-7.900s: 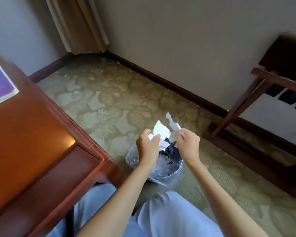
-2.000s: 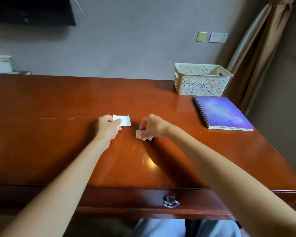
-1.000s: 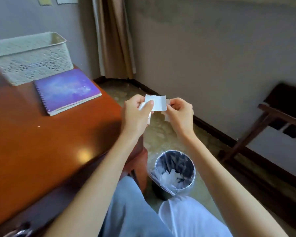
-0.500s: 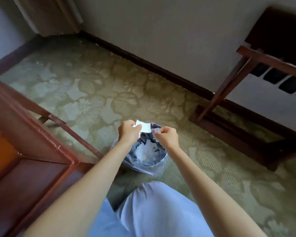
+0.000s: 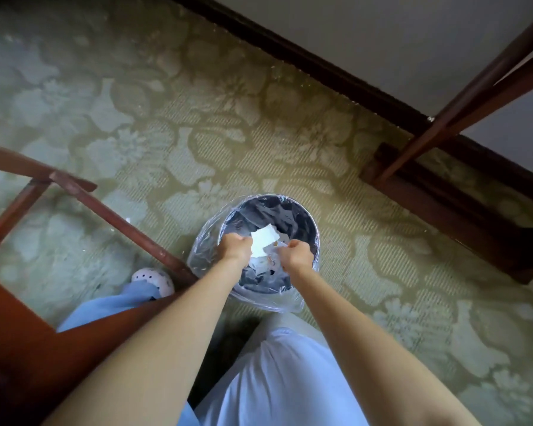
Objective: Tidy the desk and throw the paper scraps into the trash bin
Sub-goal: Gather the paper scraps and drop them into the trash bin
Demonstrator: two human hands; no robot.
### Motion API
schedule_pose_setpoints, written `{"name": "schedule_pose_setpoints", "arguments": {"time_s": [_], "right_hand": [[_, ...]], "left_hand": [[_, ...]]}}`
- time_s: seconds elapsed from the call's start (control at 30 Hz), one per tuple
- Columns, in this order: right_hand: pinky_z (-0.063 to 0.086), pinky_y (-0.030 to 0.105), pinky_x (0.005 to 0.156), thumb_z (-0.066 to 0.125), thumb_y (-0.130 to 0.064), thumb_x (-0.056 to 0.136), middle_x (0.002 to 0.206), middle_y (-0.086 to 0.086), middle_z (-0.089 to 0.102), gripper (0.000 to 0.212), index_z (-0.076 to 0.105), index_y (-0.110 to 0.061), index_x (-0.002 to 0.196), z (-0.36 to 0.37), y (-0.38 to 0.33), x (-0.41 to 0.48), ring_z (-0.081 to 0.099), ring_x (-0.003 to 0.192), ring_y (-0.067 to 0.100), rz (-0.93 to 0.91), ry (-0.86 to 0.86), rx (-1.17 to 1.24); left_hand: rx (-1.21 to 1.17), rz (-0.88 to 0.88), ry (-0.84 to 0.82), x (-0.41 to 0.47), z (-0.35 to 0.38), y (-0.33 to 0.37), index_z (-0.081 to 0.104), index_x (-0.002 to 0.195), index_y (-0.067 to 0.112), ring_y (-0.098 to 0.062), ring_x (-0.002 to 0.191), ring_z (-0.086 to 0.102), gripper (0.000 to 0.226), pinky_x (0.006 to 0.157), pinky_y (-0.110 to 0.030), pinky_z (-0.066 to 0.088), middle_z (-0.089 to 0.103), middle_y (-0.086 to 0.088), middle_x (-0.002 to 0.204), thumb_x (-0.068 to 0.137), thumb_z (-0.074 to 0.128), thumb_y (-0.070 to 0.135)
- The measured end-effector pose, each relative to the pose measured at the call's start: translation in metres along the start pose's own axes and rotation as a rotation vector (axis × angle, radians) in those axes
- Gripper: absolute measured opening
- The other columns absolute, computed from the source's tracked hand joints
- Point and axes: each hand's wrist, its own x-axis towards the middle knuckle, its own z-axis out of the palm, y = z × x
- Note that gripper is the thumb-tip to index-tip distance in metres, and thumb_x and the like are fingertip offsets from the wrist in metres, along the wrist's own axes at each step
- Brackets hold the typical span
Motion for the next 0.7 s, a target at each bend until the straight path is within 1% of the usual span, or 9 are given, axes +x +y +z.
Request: {"name": "schedule_pose_setpoints", "arguments": {"time_s": [0.07,0.13,0.27,0.33,0.4,0.43,0.5,0.6,0.7], "right_hand": [[0.036,0.021,0.044,0.052,-0.012,0.090,0.060,0.002,0.048,0.028,0.045,-0.015,0.063,0.005,-0.003,0.005,0.045,0.049,0.016,0.050,-0.029,0.067],[0.037,0.020,0.045,0.043,-0.010,0.094,0.073,0.007,0.054,0.014,0.051,-0.008,0.083,0.008,-0.006,0.005,0.047,0.048,0.012,0.091,-0.046,0.142],[0.055,0.034,0.079,0.034,-0.005,0.096,0.096,0.012,0.055,0.033,0.049,-0.002,0.125,0.011,-0.002,0.006,0.059,0.072,0.021,0.097,-0.068,0.167],[0.052,0.040,0.093,0.035,-0.005,0.094,0.089,0.008,0.054,0.041,0.044,-0.005,0.135,0.010,0.000,-0.001,0.056,0.085,0.024,0.054,-0.063,0.086],[0.052,0.038,0.082,0.036,-0.004,0.092,0.080,0.007,0.052,0.037,0.052,-0.007,0.125,0.005,-0.002,-0.011,0.052,0.081,0.023,-0.008,-0.062,0.017],[0.047,0.035,0.068,0.037,-0.003,0.090,0.074,0.007,0.050,0.028,0.059,-0.006,0.106,0.002,-0.006,-0.020,0.049,0.071,0.022,-0.046,-0.053,-0.028],[0.029,0.028,0.053,0.037,-0.002,0.087,0.062,0.005,0.041,0.023,0.047,-0.010,0.068,-0.006,-0.014,-0.040,0.036,0.057,0.019,-0.136,-0.037,-0.120],[0.027,0.029,0.056,0.040,-0.006,0.087,0.066,0.006,0.044,0.021,0.047,-0.008,0.067,-0.014,-0.028,-0.077,0.039,0.067,0.023,-0.340,-0.024,-0.230],[0.038,0.032,0.066,0.042,-0.008,0.085,0.078,0.013,0.058,0.018,0.059,-0.004,0.081,-0.032,-0.052,-0.126,0.051,0.081,0.030,-0.539,0.026,-0.325]], "left_hand": [[-0.134,-0.056,-0.035,0.002,0.000,0.005,0.056,0.099,0.004,-0.025,0.081,0.052,0.013,0.066,-0.028,0.049,0.050,-0.013,0.101,0.097,0.044,0.010],[-0.234,-0.124,-0.081,0.005,-0.002,0.007,0.051,0.124,0.000,-0.030,0.106,0.056,0.028,0.080,-0.031,0.051,0.052,-0.017,0.121,0.098,0.042,0.006],[-0.294,-0.183,-0.132,0.000,-0.008,0.006,0.045,0.132,-0.002,-0.034,0.119,0.056,0.035,0.064,-0.026,0.050,0.049,-0.024,0.134,0.098,0.036,-0.001],[-0.298,-0.160,-0.143,-0.005,-0.013,0.006,0.046,0.131,0.000,-0.032,0.112,0.055,0.034,0.077,-0.029,0.053,0.049,-0.023,0.130,0.099,0.036,0.001],[-0.277,-0.124,-0.169,-0.012,-0.019,0.007,0.056,0.106,0.001,-0.027,0.099,0.048,0.021,0.094,-0.035,0.050,0.054,-0.015,0.104,0.098,0.037,0.005],[-0.247,-0.098,-0.163,-0.019,-0.023,0.010,0.055,0.085,0.006,-0.025,0.095,0.045,0.021,0.093,-0.035,0.050,0.050,-0.009,0.087,0.098,0.038,0.007],[-0.189,0.003,-0.116,-0.035,-0.034,0.017,0.041,0.064,0.016,-0.024,0.087,0.043,0.033,0.076,-0.033,0.049,0.043,-0.004,0.072,0.095,0.039,0.006],[-0.079,0.209,-0.043,-0.069,-0.055,0.029,0.041,0.060,0.018,-0.024,0.080,0.043,0.032,0.075,-0.036,0.048,0.049,-0.012,0.078,0.089,0.041,0.005],[0.007,0.366,0.015,-0.113,-0.085,0.045,0.055,0.079,0.013,-0.025,0.078,0.048,0.018,0.071,-0.031,0.043,0.055,-0.010,0.079,0.089,0.040,0.008]]}}
